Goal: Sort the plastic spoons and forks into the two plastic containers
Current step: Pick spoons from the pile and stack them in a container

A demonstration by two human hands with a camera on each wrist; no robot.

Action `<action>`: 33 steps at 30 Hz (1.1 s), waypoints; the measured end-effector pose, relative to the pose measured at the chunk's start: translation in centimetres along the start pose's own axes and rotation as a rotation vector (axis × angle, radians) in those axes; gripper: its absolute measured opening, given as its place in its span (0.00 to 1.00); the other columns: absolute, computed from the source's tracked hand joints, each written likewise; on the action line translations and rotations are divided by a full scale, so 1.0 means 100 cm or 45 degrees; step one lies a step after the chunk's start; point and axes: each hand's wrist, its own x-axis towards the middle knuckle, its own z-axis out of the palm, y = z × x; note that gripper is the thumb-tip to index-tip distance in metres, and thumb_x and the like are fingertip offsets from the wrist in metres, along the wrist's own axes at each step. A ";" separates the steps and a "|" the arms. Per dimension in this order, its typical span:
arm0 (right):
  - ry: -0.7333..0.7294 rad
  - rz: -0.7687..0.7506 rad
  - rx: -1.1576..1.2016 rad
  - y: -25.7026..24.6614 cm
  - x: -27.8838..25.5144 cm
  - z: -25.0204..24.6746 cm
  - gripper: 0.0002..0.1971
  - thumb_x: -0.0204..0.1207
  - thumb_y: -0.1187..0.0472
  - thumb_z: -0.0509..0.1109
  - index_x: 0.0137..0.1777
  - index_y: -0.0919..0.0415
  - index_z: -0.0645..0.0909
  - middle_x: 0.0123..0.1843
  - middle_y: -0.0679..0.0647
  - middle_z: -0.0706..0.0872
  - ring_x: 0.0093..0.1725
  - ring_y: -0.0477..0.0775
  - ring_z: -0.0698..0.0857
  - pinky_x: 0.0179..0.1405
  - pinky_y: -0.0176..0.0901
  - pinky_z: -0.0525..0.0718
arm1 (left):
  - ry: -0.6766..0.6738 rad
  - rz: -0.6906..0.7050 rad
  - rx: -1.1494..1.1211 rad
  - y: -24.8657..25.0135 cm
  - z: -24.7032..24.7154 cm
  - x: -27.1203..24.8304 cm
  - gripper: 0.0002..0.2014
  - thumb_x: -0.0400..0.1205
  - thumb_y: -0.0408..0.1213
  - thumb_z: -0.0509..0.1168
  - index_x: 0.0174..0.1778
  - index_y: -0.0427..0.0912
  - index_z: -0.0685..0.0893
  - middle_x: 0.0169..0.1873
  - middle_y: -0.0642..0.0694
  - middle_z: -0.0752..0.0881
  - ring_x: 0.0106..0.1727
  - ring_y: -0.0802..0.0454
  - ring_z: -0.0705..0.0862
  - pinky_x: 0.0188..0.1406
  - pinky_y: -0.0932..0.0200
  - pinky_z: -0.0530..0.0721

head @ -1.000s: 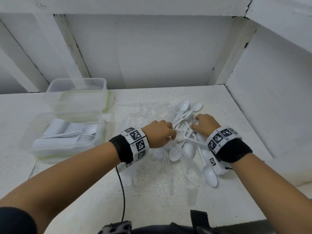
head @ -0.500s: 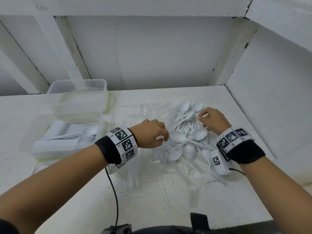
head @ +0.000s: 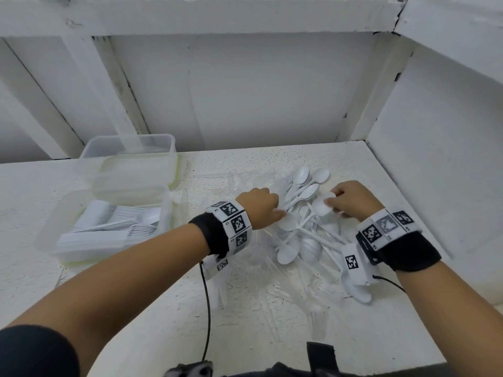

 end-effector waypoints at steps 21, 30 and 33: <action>-0.037 0.204 -0.081 -0.016 0.040 0.001 0.19 0.70 0.50 0.77 0.41 0.63 0.73 0.34 0.59 0.77 0.31 0.55 0.75 0.29 0.41 0.71 | 0.532 -0.240 -1.851 -0.042 -0.045 -0.010 0.08 0.79 0.36 0.67 0.52 0.38 0.80 0.42 0.48 0.85 0.43 0.55 0.82 0.42 0.59 0.78; 0.114 0.128 0.091 -0.019 0.038 0.009 0.06 0.69 0.66 0.69 0.35 0.65 0.75 0.36 0.63 0.82 0.39 0.61 0.82 0.29 0.41 0.75 | 0.811 -0.388 -2.301 -0.025 -0.047 0.007 0.03 0.85 0.37 0.58 0.49 0.42 0.74 0.29 0.46 0.77 0.25 0.53 0.83 0.34 0.55 0.87; 0.185 0.020 0.119 -0.020 0.027 0.002 0.04 0.70 0.69 0.66 0.34 0.65 0.77 0.36 0.64 0.87 0.39 0.64 0.88 0.38 0.52 0.86 | 0.782 -0.483 -2.235 -0.017 -0.047 0.021 0.05 0.85 0.37 0.56 0.44 0.44 0.74 0.27 0.47 0.71 0.19 0.57 0.72 0.19 0.65 0.76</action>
